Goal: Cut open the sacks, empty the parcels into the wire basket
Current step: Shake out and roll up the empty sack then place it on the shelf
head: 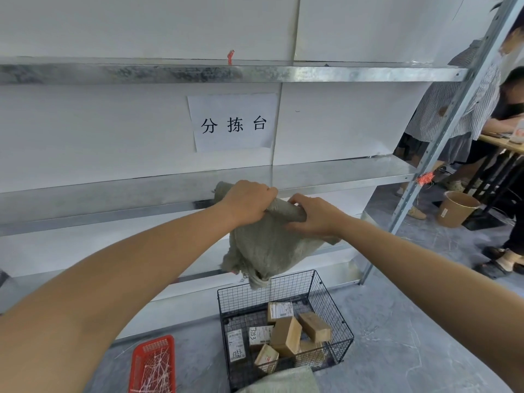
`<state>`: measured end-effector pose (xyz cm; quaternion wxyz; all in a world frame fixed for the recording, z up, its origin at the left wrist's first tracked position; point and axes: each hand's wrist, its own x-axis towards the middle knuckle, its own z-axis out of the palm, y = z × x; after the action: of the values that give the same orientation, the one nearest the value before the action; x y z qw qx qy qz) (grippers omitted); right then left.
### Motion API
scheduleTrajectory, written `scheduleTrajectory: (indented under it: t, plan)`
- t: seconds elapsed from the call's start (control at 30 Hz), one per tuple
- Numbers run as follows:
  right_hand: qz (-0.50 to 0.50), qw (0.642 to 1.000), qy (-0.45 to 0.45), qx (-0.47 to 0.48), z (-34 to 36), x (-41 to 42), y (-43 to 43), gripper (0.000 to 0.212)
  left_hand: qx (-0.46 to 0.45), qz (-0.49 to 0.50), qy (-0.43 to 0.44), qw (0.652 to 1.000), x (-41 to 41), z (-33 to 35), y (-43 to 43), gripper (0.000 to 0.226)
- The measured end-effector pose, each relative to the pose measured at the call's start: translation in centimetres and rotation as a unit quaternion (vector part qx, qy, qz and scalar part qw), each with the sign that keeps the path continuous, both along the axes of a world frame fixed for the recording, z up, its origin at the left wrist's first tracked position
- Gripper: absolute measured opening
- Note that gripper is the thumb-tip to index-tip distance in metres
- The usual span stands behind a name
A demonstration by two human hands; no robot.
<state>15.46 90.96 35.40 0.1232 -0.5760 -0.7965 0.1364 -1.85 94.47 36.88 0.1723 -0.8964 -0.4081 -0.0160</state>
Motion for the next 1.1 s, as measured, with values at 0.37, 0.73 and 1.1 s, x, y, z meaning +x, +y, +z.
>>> scheduleTrajectory:
  t: [0.37, 0.73, 1.1]
  plan:
    - [0.012, 0.962, -0.145, 0.229, -1.6, -0.4, -0.3, 0.036, -0.188, 0.075, 0.041, 0.978, 0.9, 1.4, -0.2, 0.06]
    - [-0.004, 0.996, -0.09, -0.026, 1.3, -1.2, 0.5, 0.04, 0.026, 0.043, -0.011, 0.999, 0.8, -0.8, -0.9, 0.027]
    - [0.021, 0.923, -0.242, 0.299, -1.3, -0.9, 0.4, 0.046, -0.226, 0.057, -0.084, 0.969, 0.1, -0.4, -1.2, 0.028]
